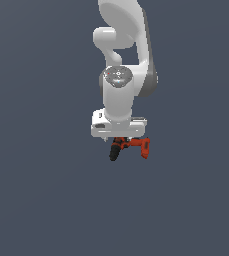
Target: Pick up the object and move it to a goal position.
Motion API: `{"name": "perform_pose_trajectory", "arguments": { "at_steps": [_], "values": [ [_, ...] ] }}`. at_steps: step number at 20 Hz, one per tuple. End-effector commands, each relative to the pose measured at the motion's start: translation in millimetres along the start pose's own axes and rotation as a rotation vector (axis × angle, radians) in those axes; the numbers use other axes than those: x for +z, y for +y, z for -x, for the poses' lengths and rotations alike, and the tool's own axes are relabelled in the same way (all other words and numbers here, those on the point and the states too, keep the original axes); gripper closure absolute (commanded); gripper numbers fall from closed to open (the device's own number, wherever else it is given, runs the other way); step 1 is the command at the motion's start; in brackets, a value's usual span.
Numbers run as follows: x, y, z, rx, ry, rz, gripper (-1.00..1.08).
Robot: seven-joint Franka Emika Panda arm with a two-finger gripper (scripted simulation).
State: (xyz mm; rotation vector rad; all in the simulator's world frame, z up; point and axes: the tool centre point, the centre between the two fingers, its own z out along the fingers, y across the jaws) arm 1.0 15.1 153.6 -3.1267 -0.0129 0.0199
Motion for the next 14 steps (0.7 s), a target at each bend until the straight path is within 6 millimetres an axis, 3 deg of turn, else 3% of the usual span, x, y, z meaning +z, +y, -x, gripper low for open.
{"name": "perform_pose_trajectory", "arguments": {
  "at_steps": [1, 14],
  "values": [
    [0.0, 0.0, 0.0, 0.000, 0.000, 0.000, -0.60],
    [8.7, 9.8, -3.6, 0.043, -0.002, 0.004, -0.60]
  ]
}}
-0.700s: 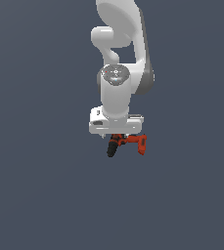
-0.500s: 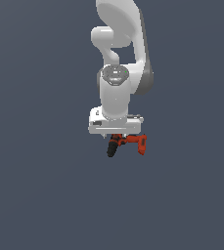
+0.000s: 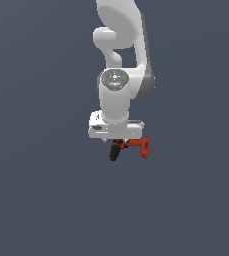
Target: Pick up the object and move it to a goal position.
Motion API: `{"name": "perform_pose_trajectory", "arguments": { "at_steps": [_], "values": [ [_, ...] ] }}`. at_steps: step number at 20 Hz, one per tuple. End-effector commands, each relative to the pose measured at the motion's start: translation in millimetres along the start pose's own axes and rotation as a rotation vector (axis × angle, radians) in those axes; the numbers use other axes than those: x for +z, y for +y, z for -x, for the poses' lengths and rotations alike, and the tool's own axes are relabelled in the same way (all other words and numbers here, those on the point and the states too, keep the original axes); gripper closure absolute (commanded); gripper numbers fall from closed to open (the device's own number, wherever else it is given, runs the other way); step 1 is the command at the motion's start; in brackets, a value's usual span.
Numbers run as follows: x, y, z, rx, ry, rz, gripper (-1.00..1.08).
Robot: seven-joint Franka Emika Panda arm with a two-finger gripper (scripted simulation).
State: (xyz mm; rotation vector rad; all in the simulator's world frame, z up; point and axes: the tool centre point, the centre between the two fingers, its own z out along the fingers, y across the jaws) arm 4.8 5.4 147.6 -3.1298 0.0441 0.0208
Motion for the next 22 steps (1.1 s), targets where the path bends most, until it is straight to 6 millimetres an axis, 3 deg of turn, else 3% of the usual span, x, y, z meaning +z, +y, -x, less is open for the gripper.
{"name": "perform_pose_trajectory", "arguments": {
  "at_steps": [1, 15, 22],
  "values": [
    [5.5, -0.1, 0.2, 0.014, -0.003, 0.002, -0.60],
    [74.2, 1.8, 4.6, 0.199, -0.026, 0.036, -0.60],
    [89.0, 2.5, 6.5, 0.238, -0.029, 0.045, -0.60]
  ]
}}
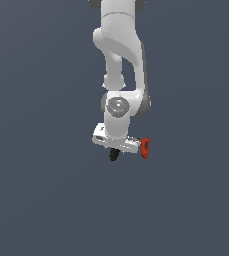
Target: Pick up the object and move it to a goal position.
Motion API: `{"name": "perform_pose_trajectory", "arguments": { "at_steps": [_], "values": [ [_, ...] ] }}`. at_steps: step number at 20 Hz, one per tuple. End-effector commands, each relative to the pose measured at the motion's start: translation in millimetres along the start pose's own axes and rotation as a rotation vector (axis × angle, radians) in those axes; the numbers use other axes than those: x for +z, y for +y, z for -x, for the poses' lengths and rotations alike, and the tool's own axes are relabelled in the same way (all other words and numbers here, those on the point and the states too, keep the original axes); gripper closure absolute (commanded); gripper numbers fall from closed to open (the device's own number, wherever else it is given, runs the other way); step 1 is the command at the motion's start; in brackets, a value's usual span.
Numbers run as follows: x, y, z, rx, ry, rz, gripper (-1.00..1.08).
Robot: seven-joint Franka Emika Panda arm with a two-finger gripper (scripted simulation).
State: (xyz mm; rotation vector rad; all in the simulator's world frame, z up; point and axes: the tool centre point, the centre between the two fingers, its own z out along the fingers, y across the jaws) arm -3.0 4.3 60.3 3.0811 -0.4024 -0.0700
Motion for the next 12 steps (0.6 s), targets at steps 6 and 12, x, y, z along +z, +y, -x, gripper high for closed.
{"name": "perform_pose_trajectory", "arguments": {
  "at_steps": [6, 12],
  "values": [
    [6.8, 0.0, 0.1, 0.003, 0.000, 0.001, -0.60],
    [28.7, 0.3, 0.6, 0.006, 0.000, 0.001, -0.60]
  ]
}}
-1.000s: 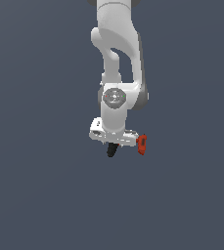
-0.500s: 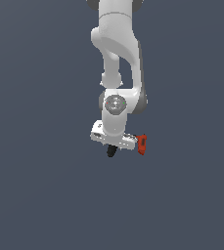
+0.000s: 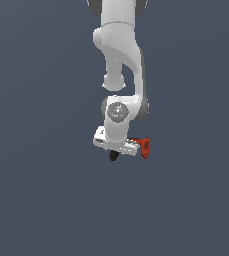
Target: Pick up the object and move it to a goal position.
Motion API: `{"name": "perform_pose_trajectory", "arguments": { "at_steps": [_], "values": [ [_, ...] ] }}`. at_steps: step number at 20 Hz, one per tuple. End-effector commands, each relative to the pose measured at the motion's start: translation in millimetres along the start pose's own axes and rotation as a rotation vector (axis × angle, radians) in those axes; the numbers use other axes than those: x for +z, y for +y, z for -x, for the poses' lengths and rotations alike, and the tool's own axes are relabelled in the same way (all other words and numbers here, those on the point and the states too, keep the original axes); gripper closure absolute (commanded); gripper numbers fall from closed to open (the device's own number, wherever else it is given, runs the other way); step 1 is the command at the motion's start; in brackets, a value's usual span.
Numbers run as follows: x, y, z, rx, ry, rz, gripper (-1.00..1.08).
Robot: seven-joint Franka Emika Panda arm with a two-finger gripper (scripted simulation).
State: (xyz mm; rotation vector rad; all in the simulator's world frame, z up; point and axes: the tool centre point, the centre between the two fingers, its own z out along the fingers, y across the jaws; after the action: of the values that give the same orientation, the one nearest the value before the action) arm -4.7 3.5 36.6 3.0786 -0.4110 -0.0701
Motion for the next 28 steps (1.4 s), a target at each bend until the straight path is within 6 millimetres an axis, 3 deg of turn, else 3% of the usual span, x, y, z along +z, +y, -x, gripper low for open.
{"name": "perform_pose_trajectory", "arguments": {
  "at_steps": [1, 3, 4, 18, 23, 28],
  "values": [
    [6.7, -0.1, 0.2, 0.001, 0.000, 0.000, -0.60],
    [8.1, 0.2, 0.2, 0.001, 0.001, 0.000, -0.60],
    [8.1, 0.2, 0.2, 0.001, 0.001, 0.000, 1.08],
    [2.5, 2.2, 0.0, 0.001, 0.000, 0.000, 1.08],
    [-17.2, 12.9, -2.5, 0.001, 0.000, 0.000, 1.08],
    [-52.7, 32.1, -7.0, 0.001, 0.000, 0.000, 1.08]
  ]
}}
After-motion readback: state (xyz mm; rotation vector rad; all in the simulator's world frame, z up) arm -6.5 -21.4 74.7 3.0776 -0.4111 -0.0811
